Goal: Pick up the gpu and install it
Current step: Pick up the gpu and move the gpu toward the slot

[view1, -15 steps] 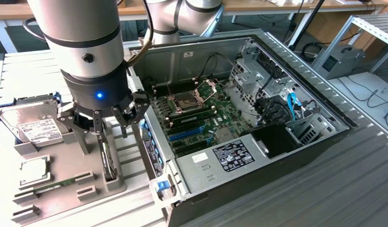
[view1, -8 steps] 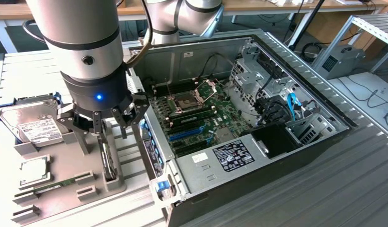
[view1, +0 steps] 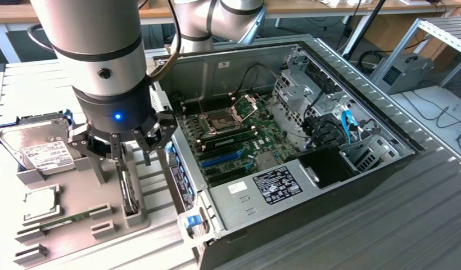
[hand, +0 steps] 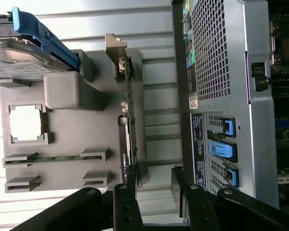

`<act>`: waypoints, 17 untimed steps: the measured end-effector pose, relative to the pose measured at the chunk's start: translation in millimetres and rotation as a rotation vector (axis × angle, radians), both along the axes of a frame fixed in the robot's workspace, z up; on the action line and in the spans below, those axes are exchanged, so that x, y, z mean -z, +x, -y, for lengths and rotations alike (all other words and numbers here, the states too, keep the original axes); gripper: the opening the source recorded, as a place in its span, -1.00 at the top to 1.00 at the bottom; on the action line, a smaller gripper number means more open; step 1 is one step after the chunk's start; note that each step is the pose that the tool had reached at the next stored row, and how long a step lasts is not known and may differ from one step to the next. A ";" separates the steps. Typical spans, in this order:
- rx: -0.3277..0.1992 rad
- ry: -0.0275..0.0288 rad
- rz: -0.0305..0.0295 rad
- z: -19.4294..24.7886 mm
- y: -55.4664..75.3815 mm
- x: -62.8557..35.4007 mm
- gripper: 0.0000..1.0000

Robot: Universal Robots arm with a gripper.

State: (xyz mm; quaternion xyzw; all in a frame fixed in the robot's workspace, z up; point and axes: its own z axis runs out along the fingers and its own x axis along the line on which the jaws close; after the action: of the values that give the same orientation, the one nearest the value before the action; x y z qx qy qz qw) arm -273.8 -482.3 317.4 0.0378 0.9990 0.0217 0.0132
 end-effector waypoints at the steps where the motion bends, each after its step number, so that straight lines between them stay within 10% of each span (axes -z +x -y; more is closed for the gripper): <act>1: 0.000 0.0000 0.0000 0.0 -0.1 0.2 0.16; 17: 0.000 -0.0001 -0.0001 0.0 -1.0 3.9 0.16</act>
State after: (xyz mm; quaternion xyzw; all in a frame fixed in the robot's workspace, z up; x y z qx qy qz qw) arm -274.7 -482.3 313.6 0.0379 0.9990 0.0217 0.0132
